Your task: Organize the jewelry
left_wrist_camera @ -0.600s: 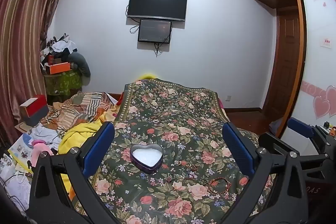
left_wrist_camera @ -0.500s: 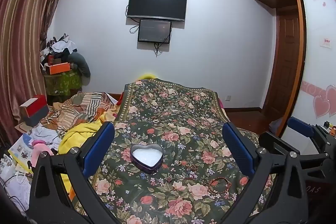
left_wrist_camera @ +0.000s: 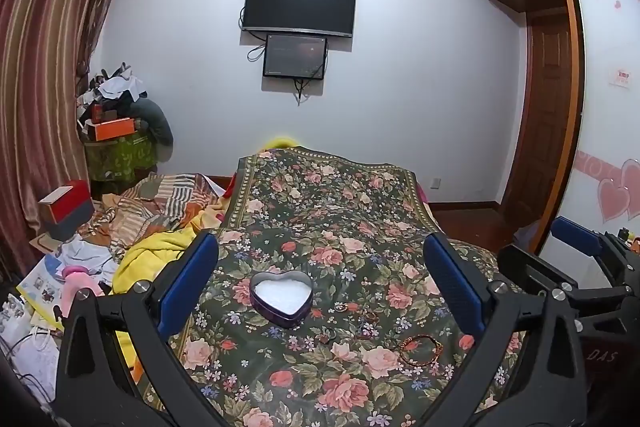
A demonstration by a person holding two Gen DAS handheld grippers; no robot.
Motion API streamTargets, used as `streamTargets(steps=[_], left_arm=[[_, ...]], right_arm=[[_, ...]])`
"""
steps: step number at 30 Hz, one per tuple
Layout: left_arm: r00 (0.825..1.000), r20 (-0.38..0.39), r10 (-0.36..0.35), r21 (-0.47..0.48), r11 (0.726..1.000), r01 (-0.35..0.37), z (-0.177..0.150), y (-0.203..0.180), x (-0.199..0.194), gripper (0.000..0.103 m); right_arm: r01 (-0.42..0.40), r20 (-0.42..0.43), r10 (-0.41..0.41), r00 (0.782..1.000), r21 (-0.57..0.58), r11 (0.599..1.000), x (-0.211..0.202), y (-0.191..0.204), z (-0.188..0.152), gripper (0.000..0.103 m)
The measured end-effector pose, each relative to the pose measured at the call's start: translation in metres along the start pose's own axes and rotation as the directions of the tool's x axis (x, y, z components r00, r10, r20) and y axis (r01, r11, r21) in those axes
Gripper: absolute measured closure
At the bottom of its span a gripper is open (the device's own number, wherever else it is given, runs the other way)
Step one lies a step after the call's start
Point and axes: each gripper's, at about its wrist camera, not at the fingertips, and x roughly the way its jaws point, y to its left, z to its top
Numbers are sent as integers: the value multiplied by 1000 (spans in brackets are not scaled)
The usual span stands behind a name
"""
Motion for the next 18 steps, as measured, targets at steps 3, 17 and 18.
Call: streamTargets(steps=[3, 17, 18], left_arm=[[1000, -1, 0, -6, 1000, 0, -1, 2, 0, 0], [1000, -9, 6, -11, 1000, -6, 0, 4, 3, 0], [1000, -9, 7, -12, 1000, -7, 0, 5, 3, 0]], right_arm=[[-1, 0, 1, 1000, -1, 1000, 1, 1, 0, 0], [-2, -1, 2, 1000, -1, 1000, 1, 2, 0, 0], [-3, -1, 3, 1000, -2, 1000, 1, 2, 1, 0]])
